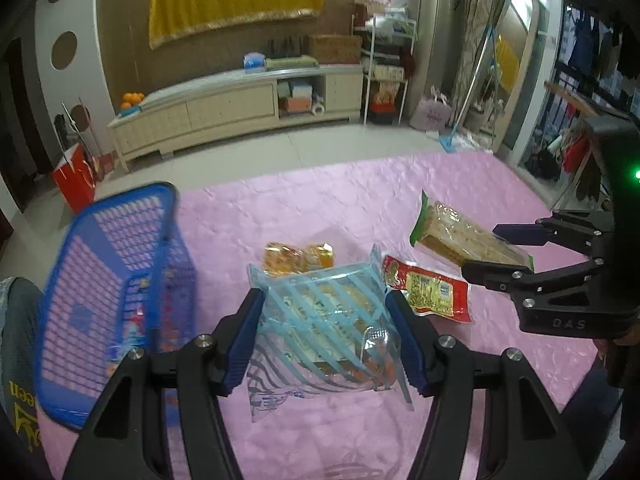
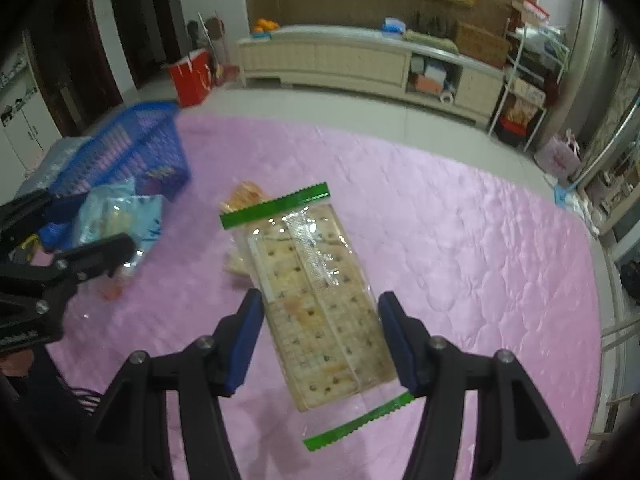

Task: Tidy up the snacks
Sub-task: 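Carry both to the basket and open the right gripper while the left holds the bag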

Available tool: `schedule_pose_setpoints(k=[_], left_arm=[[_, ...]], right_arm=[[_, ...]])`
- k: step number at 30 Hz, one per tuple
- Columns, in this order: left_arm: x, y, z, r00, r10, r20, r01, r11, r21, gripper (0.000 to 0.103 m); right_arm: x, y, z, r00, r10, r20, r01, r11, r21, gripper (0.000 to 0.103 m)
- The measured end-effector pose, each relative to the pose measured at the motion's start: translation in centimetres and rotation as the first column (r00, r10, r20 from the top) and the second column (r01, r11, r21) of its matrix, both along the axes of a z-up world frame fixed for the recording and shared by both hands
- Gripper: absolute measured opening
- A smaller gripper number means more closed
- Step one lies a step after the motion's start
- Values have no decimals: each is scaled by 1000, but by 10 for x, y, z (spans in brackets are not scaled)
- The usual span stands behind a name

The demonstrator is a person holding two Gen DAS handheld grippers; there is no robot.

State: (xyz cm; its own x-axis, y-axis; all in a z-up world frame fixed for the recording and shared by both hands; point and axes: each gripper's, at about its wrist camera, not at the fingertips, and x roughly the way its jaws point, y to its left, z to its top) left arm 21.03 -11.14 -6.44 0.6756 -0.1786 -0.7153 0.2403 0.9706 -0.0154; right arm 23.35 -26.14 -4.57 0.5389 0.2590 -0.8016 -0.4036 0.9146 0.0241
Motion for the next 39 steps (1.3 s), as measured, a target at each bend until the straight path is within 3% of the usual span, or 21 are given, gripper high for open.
schedule_pose_setpoints(k=[8,23,31,39], left_arm=[[-28,61,30,998,35,50,-35,999,-13,60],[-41,176,45,982,176,61,-180,982,55,60],[-38,227,41,962,268,50,-270,961,51,60],[-24,254,30,954,300,25,-301,952,57,60]], right_arm=[[-24,55,43,996,41,73,-43,999,22,63],[-17,182,61,966,244,79,-247,969,26,63],[-4,236,55,942,329,65,-330,944,2,63],[19,274,35,923,384,32,-383,924,-21,63]])
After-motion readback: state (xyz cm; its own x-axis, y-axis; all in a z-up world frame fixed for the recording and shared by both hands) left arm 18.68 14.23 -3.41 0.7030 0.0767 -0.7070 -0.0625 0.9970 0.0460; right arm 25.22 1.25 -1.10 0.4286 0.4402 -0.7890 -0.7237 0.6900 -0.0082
